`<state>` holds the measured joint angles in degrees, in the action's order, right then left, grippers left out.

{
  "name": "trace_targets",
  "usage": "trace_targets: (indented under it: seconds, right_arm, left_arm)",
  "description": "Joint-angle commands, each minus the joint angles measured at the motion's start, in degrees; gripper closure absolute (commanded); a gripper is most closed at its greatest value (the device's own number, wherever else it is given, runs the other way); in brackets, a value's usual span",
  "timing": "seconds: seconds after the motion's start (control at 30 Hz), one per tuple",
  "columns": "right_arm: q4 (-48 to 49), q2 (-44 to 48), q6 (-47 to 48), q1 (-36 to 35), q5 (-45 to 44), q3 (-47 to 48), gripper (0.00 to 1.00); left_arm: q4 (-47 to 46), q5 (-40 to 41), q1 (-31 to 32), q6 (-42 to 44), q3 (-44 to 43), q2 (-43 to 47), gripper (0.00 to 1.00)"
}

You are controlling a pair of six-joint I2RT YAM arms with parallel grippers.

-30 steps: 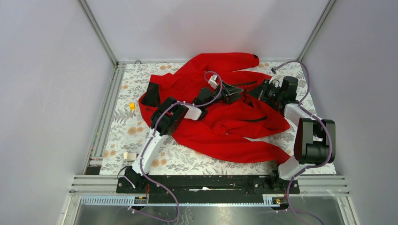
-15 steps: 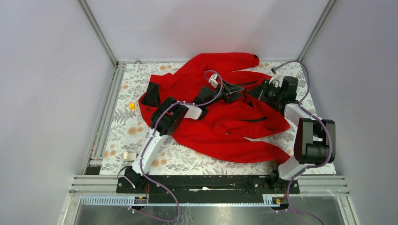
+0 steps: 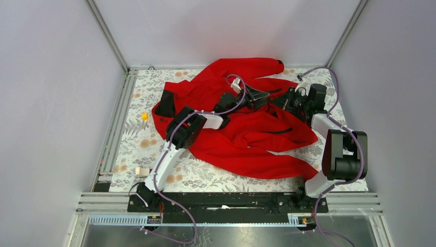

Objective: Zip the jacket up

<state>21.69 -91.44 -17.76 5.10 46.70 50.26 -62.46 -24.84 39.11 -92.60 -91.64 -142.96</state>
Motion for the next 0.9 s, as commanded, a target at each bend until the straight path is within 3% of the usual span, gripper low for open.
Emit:
trace_targets:
  seconds: [0.0,0.23,0.43,0.87]
  right_arm:
    - [0.7,2.6,1.1,0.1,1.5,0.9,1.0]
    - [0.6,2.5,1.1,0.1,1.6,0.9,1.0]
    - [0.5,2.5,1.1,0.1,1.5,1.0,1.0]
    - [0.1,2.6,1.4,0.1,1.5,1.0,1.0]
  left_arm:
    - [-1.6,-0.4,0.3,0.2,-2.8,-1.1,0.44]
    - [-2.2,0.8,0.4,0.2,0.4,-0.2,0.41]
    - [-1.6,1.3,0.5,-1.1,-1.3,-1.4,0.44]
    - [-2.5,1.9,0.4,-2.1,-1.5,-2.7,0.41]
